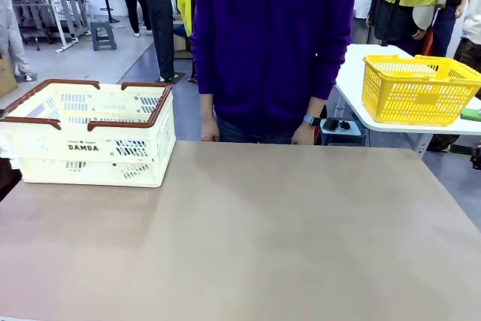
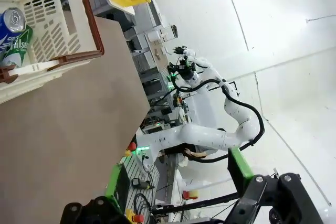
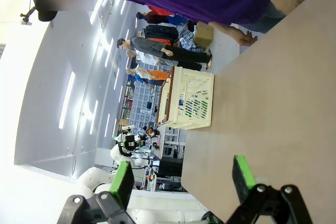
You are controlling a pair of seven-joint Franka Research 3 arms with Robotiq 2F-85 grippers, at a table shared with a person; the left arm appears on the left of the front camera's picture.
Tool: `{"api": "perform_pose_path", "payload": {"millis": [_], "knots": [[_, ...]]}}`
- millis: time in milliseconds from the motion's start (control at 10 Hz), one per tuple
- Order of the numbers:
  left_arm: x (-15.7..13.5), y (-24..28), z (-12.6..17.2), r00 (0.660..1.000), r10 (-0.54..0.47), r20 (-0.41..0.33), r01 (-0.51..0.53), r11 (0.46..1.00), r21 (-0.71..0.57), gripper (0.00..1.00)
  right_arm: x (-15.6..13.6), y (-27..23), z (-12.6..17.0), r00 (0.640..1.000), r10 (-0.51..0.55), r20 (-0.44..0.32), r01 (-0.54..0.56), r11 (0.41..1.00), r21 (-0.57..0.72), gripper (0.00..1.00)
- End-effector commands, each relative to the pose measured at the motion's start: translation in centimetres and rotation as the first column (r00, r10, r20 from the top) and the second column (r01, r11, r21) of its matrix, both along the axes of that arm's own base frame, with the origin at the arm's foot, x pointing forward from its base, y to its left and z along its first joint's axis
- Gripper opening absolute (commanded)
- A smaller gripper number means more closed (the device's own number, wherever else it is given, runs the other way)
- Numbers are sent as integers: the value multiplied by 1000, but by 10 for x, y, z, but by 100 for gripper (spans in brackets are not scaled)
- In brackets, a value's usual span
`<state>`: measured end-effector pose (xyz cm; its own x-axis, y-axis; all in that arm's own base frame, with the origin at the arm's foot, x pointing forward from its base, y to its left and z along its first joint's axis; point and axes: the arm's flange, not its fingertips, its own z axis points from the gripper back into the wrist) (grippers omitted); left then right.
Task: Place the drinks into the Shopping basket.
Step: Pick up one drink and place it into the Shopping basket.
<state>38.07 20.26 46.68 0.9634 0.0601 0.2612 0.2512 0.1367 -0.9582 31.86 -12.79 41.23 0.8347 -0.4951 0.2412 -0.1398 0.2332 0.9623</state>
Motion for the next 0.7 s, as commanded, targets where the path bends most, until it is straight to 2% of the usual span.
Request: {"api": "perform_pose_path", "payload": {"millis": [0,600], "knots": [[-2,5,4,1000,1,7,-1,1000,-13,100,1,1,3,1000,-1,7,1,1000,12,100],[-2,5,4,1000,1,7,-1,1000,-13,100,1,1,3,1000,-1,7,1,1000,12,100]]}}
